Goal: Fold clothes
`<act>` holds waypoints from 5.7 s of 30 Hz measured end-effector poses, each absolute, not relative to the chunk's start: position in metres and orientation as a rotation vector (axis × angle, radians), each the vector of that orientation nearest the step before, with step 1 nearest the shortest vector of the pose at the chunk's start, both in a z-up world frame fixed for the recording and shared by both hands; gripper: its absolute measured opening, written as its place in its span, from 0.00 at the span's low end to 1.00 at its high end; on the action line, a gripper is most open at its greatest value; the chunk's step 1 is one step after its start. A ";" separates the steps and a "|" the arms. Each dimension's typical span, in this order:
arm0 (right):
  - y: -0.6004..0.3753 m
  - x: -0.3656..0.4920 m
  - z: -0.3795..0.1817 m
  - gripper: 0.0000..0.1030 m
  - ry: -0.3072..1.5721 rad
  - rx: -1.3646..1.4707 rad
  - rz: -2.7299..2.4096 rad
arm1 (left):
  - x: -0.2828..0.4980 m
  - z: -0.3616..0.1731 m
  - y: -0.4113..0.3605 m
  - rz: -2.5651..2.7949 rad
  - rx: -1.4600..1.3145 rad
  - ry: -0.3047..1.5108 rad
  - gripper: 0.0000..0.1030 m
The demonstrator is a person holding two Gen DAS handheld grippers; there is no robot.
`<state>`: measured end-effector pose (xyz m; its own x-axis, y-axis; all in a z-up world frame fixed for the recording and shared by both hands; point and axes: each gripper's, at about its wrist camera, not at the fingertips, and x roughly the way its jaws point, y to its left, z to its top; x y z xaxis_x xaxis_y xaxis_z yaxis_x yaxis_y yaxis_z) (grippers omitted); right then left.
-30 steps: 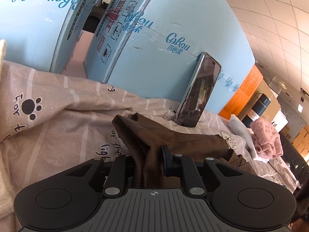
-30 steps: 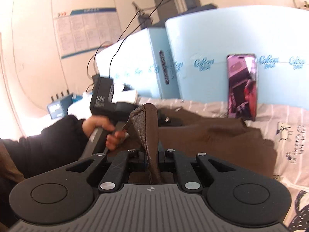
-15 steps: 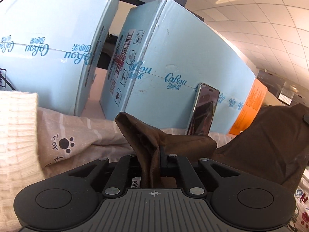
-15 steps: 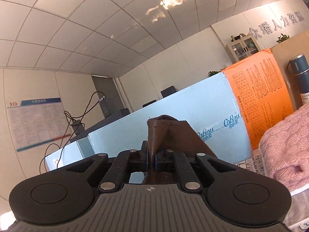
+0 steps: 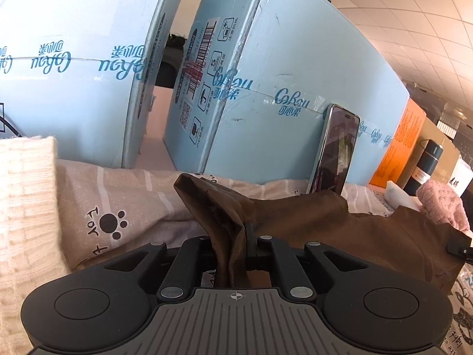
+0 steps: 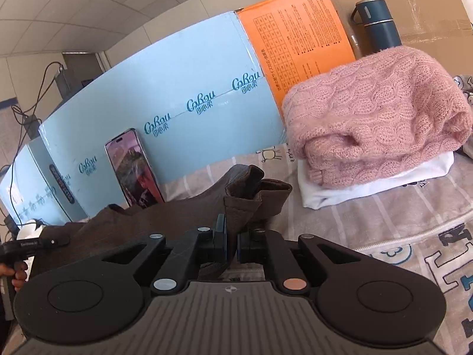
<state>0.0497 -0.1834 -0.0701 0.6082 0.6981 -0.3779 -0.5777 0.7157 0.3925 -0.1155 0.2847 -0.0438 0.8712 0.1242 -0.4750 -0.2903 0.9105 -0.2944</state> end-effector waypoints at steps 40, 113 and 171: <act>-0.094 0.143 -0.059 0.79 0.610 -0.221 0.960 | -0.120 -0.038 0.267 0.169 -0.152 0.377 0.49; -0.338 -0.127 -0.027 0.58 0.290 -0.072 0.817 | -0.386 -0.040 0.120 0.100 -0.067 0.394 0.86; -0.148 -0.062 -0.055 0.17 0.572 -0.154 1.195 | -0.261 -0.036 0.166 0.043 0.032 0.474 0.03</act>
